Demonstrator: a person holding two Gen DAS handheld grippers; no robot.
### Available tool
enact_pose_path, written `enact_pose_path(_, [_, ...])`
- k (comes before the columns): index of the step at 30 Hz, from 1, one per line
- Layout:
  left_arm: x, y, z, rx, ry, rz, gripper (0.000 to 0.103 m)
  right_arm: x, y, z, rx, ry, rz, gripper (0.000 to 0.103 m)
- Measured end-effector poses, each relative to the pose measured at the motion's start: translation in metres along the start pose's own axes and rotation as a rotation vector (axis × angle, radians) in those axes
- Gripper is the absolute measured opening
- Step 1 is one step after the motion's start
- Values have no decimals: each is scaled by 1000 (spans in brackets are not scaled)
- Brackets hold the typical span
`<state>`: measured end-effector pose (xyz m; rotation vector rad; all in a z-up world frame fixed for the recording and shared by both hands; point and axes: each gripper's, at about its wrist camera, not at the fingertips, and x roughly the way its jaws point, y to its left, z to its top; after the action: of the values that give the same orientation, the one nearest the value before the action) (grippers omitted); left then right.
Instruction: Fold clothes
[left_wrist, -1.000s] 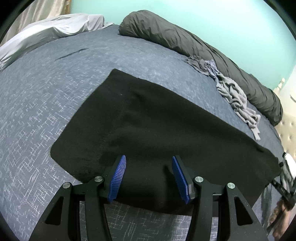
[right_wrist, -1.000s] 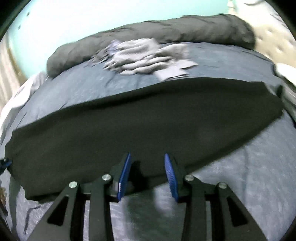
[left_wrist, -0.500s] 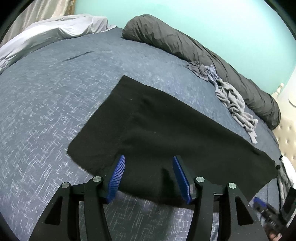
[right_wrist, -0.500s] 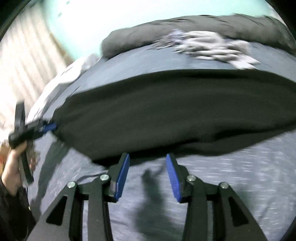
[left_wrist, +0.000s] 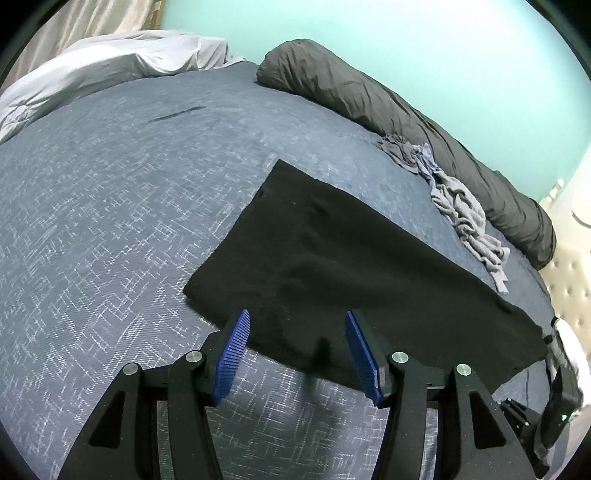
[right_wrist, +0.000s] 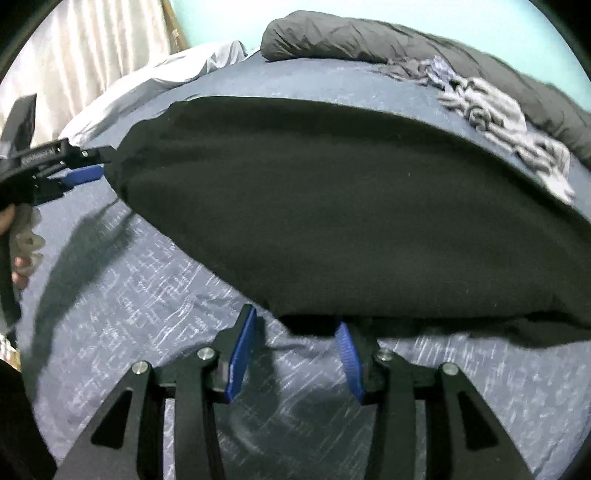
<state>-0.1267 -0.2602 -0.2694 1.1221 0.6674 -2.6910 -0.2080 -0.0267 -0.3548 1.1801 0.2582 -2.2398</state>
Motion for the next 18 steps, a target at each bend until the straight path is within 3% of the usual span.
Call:
enact_pose_path(9, [-2, 6, 4, -10, -10, -5, 58, 18, -3, 16, 0, 2, 11, 42])
enact_pose_path(11, [-2, 7, 4, -14, -11, -4, 58, 16, -5, 14, 15, -4, 33, 22])
enact_pose_path(13, [-3, 8, 5, -18, -10, -5, 58, 11, -8, 11, 24, -12, 58, 8])
enact_pose_path(18, [-3, 6, 4, -15, -12, -5, 58, -9, -5, -2, -7, -39, 109, 5])
